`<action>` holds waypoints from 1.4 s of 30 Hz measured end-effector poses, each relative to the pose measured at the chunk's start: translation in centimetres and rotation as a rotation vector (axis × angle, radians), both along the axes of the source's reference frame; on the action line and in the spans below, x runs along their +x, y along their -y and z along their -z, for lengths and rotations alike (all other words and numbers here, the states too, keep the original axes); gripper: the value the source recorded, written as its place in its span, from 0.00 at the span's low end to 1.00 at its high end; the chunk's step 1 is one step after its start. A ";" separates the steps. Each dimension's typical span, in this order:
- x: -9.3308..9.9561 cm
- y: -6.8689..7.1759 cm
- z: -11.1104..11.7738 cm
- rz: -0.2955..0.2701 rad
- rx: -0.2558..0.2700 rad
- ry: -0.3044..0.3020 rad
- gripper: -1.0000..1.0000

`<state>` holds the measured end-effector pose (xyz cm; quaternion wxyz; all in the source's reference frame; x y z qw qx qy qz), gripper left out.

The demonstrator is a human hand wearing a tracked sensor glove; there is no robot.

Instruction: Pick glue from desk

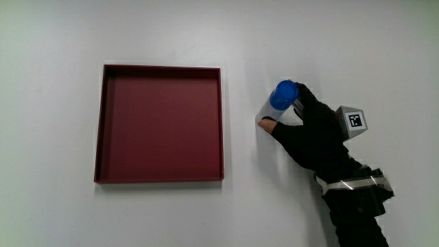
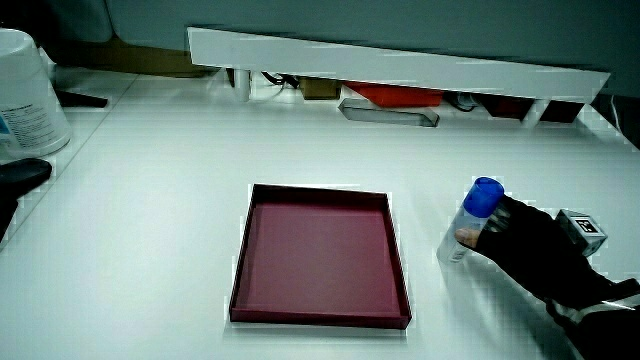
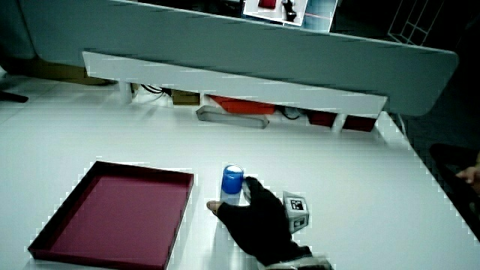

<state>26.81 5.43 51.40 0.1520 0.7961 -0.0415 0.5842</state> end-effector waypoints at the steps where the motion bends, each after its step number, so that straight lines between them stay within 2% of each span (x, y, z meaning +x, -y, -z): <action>1: 0.3 0.4 -0.7 -0.003 -0.011 -0.032 0.50; 2: -0.1 0.8 -0.3 -0.022 -0.061 -0.028 0.50; 3: -0.5 1.3 0.1 -0.011 -0.051 0.007 0.50; 6: -0.5 2.4 -0.9 -0.009 -0.091 -0.027 0.50; 10: -1.6 3.9 -0.5 -0.005 -0.111 0.050 0.50; 12: -1.9 4.4 -0.6 -0.006 -0.139 0.026 0.50; 13: -2.3 4.7 -0.5 -0.002 -0.131 0.063 0.50; 17: -2.9 5.6 -0.9 0.005 -0.147 0.079 0.50; 22: -3.6 6.3 -1.1 0.009 -0.151 0.135 0.50; 27: -3.8 6.3 -1.5 -0.025 -0.143 0.195 0.50; 31: -3.7 6.3 -1.7 -0.075 -0.114 0.249 0.61; 33: -3.4 6.2 -2.0 -0.095 -0.090 0.246 0.67; 34: -3.6 6.2 -1.8 -0.107 -0.085 0.266 0.69; 42: -3.3 6.0 -2.0 -0.182 -0.038 0.230 0.92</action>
